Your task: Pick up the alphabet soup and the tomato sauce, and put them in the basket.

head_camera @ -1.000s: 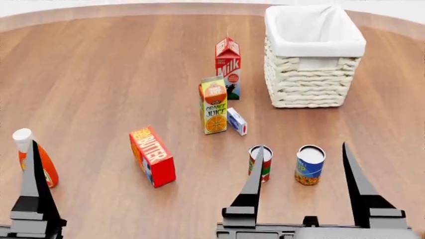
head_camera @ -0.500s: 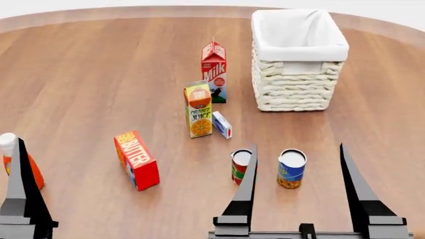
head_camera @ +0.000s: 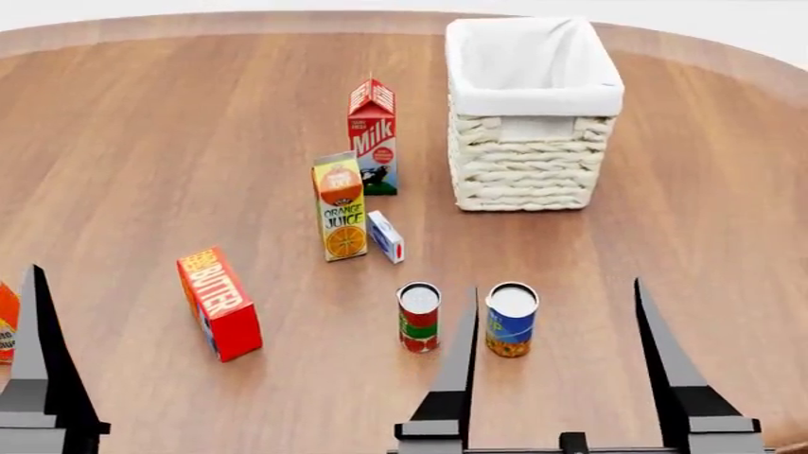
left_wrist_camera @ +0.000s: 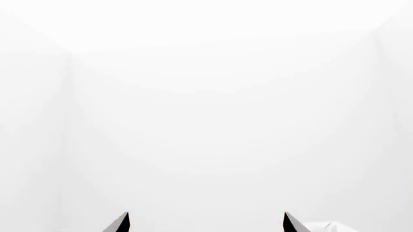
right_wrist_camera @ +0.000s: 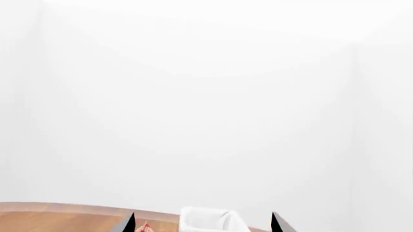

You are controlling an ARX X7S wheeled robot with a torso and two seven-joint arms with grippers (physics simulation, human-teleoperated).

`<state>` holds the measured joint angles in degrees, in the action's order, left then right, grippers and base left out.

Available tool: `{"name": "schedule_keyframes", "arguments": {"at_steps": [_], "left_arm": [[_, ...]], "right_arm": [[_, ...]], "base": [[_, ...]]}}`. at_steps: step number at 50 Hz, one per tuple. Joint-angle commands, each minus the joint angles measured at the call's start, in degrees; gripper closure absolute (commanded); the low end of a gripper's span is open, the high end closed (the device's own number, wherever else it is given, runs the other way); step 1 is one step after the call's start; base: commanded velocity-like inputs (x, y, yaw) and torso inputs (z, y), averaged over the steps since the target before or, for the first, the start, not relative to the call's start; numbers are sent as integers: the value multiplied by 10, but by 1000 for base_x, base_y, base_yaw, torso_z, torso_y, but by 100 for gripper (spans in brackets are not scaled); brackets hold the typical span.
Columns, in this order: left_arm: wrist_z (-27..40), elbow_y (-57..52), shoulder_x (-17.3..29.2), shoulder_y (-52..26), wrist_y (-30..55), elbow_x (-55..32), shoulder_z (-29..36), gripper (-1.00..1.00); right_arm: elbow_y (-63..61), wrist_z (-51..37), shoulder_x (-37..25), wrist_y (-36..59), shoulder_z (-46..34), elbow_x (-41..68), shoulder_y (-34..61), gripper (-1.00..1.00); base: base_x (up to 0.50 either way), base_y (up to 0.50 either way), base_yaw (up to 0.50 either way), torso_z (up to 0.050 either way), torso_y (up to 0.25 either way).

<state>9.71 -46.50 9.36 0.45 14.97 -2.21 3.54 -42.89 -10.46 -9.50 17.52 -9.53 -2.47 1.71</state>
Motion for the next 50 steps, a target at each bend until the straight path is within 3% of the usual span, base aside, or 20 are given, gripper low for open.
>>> {"name": "schedule_keyframes", "arguments": {"at_steps": [1,3,5,6,9,22,23,26,27,29,50], "left_arm": [[6,4,5,-1,-1,-5,3,-100],[7,3,6,-1,-1,-5,4,-100],[8,3,7,-1,-1,-6,4,-100],[9,3,8,-1,0,-6,4,-100],[11,5,9,1,-3,-6,5,-100],[18,6,15,4,-7,-5,10,-100],[19,3,16,4,-4,-4,12,-100],[20,3,17,4,-4,-5,12,-100],[21,3,17,4,-4,-5,12,-100],[22,2,17,4,-5,-6,12,-100],[31,4,25,4,-8,-11,17,-100]], "right_arm": [[2,-5,-10,-3,-18,-14,-1,-100],[-20,0,-10,35,-18,-13,16,-100],[3,-6,-13,-3,-20,-15,0,-100],[-19,-1,-11,32,-18,-12,15,-100],[2,-8,-15,-3,-21,-14,1,-100],[0,-13,-20,-8,-25,-11,-2,-100],[-19,-9,-19,23,-25,-10,10,-100],[-2,-14,-21,-6,-26,-10,-2,-100],[-24,-10,-19,29,-26,-8,12,-100],[-4,-15,-22,-5,-27,-9,-1,-100],[-1,-23,-30,-10,-33,-7,-1,-100]], "base": [[47,0,0,0,0],[94,0,0,0,0],[125,0,0,0,0],[133,0,0,0,0],[154,0,0,0,0],[225,0,0,0,0],[227,0,0,0,0],[230,0,0,0,0],[234,0,0,0,0],[230,0,0,0,0],[232,0,0,0,0]]}}
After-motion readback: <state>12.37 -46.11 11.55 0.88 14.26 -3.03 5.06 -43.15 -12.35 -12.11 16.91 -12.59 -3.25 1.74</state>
